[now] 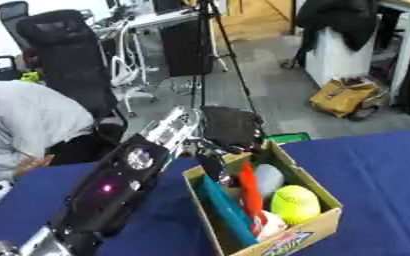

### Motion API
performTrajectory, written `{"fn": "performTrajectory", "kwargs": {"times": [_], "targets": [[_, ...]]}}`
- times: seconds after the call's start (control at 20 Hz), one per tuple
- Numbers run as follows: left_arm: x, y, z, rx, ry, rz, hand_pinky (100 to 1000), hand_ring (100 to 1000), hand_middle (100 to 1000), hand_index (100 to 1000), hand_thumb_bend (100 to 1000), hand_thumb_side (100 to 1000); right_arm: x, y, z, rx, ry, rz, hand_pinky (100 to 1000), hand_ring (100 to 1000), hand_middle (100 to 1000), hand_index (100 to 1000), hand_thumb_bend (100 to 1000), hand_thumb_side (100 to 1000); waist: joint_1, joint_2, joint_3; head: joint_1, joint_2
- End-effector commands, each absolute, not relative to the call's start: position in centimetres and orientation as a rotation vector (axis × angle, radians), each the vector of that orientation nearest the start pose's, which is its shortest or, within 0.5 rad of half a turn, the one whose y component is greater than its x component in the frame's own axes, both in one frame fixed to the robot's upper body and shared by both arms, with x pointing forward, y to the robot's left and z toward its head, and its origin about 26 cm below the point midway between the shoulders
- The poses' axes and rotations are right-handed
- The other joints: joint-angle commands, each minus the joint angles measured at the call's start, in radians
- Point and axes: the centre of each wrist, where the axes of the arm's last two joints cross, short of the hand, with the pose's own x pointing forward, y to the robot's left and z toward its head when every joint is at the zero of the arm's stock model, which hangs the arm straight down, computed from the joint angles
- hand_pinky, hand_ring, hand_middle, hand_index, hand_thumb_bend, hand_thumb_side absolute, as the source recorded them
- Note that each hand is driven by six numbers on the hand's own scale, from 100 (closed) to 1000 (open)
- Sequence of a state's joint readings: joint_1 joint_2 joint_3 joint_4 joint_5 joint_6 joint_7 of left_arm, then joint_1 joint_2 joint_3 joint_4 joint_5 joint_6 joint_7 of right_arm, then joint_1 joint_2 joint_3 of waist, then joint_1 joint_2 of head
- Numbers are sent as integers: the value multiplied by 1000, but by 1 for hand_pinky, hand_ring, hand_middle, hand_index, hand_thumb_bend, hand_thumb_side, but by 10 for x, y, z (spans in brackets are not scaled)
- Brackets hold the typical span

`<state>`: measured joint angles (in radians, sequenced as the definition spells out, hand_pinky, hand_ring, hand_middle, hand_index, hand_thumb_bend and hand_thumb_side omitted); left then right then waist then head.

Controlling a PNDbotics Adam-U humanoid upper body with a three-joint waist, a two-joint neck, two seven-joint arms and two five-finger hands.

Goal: Pick up objects on the table and place them in the box.

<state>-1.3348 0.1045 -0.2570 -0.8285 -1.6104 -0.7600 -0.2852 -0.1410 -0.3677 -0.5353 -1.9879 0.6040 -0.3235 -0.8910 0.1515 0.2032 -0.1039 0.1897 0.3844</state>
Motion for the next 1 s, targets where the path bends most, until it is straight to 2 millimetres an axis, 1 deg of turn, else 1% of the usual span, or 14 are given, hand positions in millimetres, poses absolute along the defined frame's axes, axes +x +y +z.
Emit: {"fn": "performTrajectory", "kwargs": {"times": [0.05,0.2,0.25,0.35,0.4,0.45,0.5,0.6,0.65,0.7,0.75,0.8,0.85,1.0], "targets": [[479,60,304,-1157,1326,2407,1000,821,718,850,498,557,245,-409,210,1805,2545,483,758,691,561,576,100,491,-14,-13,-1,4,-9],[478,57,303,-1191,1253,2435,1000,825,724,855,499,558,246,-409,210,1803,2547,484,758,691,561,576,100,491,-14,-12,-2,6,-9],[478,57,303,-1198,1238,2441,1000,872,783,926,522,586,246,-409,210,1804,2547,484,758,691,562,576,100,493,-14,-12,-3,6,-9],[478,56,302,-1236,1172,2468,1000,915,836,978,538,602,245,-409,210,1804,2547,485,758,691,562,576,100,494,-14,-11,-5,7,-9],[477,56,302,-1250,1148,2477,1000,915,836,978,538,602,245,-409,210,1805,2546,485,758,691,562,576,100,494,-14,-11,-5,8,-9],[477,55,302,-1258,1134,2482,1000,961,902,1000,547,606,245,-409,210,1805,2547,485,758,691,561,576,100,494,-14,-11,-5,8,-9],[477,55,303,-1268,1121,2481,1000,961,902,1000,547,606,245,-409,210,1805,2547,485,758,691,561,576,100,494,-14,-11,-4,7,-9],[476,55,304,-1276,1126,2470,1000,988,932,1000,534,591,246,-408,210,1805,2548,485,758,692,561,577,100,494,-15,-11,-2,7,-9],[475,55,305,-1275,1142,2460,1000,987,933,1000,469,548,246,-408,210,1805,2548,485,758,691,562,576,100,495,-15,-11,-2,7,-9],[475,57,306,-1272,1188,2445,1000,987,933,1000,469,548,245,-409,210,1806,2548,485,758,691,562,576,100,495,-17,-11,0,7,-9],[474,58,307,-1269,1227,2432,1000,995,952,1000,369,480,245,-409,210,1806,2548,484,758,691,562,576,100,497,-18,-11,1,6,-8],[473,62,311,-1266,1320,2390,1000,996,953,1000,317,482,245,-409,210,1806,2546,482,758,691,563,576,100,498,-20,-11,3,6,-5],[471,65,315,-1259,1406,2347,1000,974,928,1000,100,534,245,-410,210,1805,2545,480,759,691,564,575,100,501,-22,-12,4,6,-2],[449,94,339,-1205,1967,1916,1000,948,909,1000,100,599,243,-413,214,1797,2529,462,759,691,567,577,100,517,-23,-13,18,15,17]]}}
